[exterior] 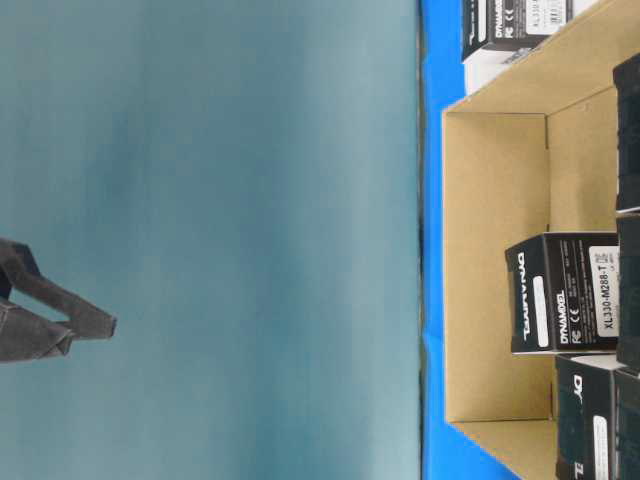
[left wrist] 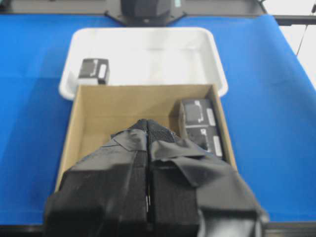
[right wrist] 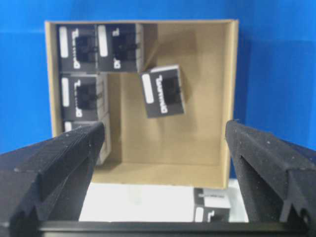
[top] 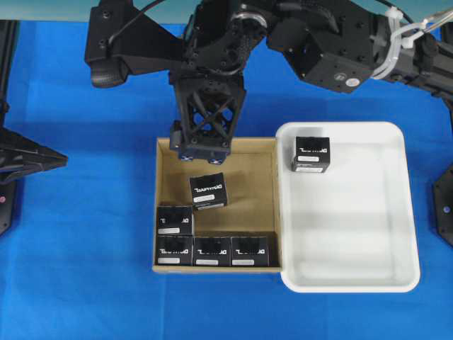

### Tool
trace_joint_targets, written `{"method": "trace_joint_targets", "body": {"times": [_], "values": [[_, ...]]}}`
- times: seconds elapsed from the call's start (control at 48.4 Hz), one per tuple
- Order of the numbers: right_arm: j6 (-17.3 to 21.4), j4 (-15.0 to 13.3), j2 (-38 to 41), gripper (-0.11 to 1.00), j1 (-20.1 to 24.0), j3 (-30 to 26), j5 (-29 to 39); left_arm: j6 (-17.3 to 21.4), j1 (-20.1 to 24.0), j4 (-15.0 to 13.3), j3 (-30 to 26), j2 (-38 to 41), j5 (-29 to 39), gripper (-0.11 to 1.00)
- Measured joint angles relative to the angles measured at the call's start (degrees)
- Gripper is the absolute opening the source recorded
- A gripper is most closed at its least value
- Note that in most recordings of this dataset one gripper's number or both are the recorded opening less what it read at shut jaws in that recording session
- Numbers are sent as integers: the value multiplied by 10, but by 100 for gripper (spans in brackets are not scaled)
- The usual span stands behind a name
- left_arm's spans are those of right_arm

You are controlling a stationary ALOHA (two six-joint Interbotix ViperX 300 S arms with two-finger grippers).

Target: Pick the box from inside the cardboard box.

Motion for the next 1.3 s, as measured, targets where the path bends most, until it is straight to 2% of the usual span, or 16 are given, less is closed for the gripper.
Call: {"method": "trace_joint_targets", "body": {"times": [0.207, 0.372, 0.579, 0.889, 1.303], "values": [[-11, 0, -3, 98, 3, 24, -2, 0, 0, -1, 1, 0, 0, -7], [-38, 0, -2, 98, 8, 89, -26, 0, 0, 0, 0, 0, 0, -7], [-77, -4, -1, 98, 16, 178, -98, 0, -1, -1, 0, 0, 0, -7], [-86, -26, -6, 98, 23, 276, -187, 0, -1, 0, 0, 0, 0, -7], [-90, -29, -4, 98, 28, 377, -311, 0, -1, 0, 0, 0, 0, -7]]}}
